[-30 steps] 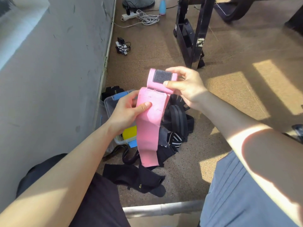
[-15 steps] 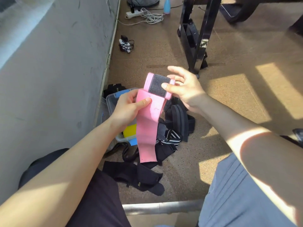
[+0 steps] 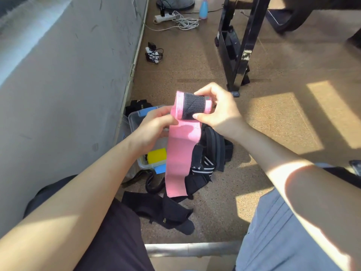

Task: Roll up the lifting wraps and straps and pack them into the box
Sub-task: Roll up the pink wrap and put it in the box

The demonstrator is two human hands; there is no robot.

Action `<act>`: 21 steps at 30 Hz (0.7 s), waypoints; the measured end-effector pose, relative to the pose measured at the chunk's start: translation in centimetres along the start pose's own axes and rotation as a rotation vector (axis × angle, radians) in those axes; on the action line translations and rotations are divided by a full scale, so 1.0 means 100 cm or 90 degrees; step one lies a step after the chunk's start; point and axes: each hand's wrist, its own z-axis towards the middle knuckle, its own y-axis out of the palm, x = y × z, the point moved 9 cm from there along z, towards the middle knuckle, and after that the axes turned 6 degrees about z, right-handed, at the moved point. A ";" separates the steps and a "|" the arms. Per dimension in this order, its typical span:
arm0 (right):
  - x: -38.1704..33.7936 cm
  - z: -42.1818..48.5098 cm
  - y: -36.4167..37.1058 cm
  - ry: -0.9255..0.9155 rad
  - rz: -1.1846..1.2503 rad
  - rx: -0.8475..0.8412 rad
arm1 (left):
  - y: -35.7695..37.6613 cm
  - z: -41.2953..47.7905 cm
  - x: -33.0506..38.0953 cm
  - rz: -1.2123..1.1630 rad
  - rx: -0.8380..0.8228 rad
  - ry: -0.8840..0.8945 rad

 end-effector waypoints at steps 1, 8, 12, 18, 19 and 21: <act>-0.002 -0.001 0.000 -0.012 -0.019 0.003 | 0.001 -0.001 0.002 -0.005 -0.002 0.001; -0.015 -0.008 0.011 -0.114 -0.064 -0.017 | -0.003 -0.004 0.007 0.030 0.030 0.011; 0.001 -0.003 0.012 0.012 0.056 -0.078 | -0.010 -0.001 0.006 -0.005 0.053 0.026; 0.030 -0.011 0.034 0.273 0.285 -0.196 | -0.017 0.000 0.016 -0.038 0.040 0.100; 0.031 -0.012 0.036 0.282 0.288 -0.201 | -0.017 0.000 0.016 -0.029 0.036 0.111; 0.032 -0.012 0.038 0.289 0.294 -0.197 | -0.018 -0.001 0.015 -0.012 0.025 0.121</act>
